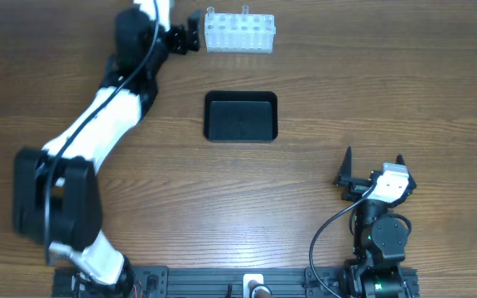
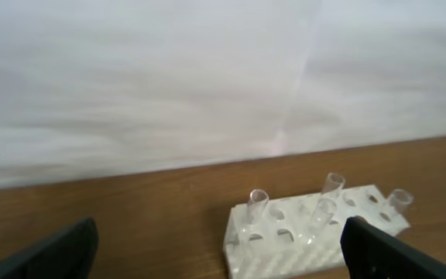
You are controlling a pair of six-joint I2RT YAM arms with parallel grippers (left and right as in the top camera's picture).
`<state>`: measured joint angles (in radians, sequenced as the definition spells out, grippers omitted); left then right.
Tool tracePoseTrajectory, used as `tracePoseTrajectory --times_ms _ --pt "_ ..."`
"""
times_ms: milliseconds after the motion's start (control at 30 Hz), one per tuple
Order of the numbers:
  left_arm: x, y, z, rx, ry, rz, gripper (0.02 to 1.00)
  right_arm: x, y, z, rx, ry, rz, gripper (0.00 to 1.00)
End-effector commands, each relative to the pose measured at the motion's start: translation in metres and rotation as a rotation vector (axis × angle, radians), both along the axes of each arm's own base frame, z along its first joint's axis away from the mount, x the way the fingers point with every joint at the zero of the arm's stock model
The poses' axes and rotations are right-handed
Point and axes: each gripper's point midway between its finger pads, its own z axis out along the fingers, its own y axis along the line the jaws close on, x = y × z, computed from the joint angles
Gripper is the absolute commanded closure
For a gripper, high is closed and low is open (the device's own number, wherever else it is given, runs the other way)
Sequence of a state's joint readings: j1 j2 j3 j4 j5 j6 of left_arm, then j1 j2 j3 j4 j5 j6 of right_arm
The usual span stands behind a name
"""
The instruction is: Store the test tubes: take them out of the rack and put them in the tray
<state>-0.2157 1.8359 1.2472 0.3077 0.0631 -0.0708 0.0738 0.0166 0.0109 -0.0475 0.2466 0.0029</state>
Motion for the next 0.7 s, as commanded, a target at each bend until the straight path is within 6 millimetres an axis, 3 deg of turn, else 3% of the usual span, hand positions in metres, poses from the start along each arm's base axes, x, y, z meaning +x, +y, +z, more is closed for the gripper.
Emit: tracePoseTrajectory --times_ms 33,267,700 --pt "0.033 -0.021 -0.006 0.017 0.01 -0.017 0.02 0.0 -0.003 -0.002 -0.001 0.003 -0.016 0.009" --pt "0.057 -0.036 -0.038 0.047 0.069 -0.001 0.02 0.0 -0.003 -0.002 -0.001 0.003 -0.015 0.009" --pt "0.081 -0.046 -0.072 0.063 0.094 0.012 0.023 0.0 -0.003 -0.002 -0.002 0.003 -0.015 0.009"
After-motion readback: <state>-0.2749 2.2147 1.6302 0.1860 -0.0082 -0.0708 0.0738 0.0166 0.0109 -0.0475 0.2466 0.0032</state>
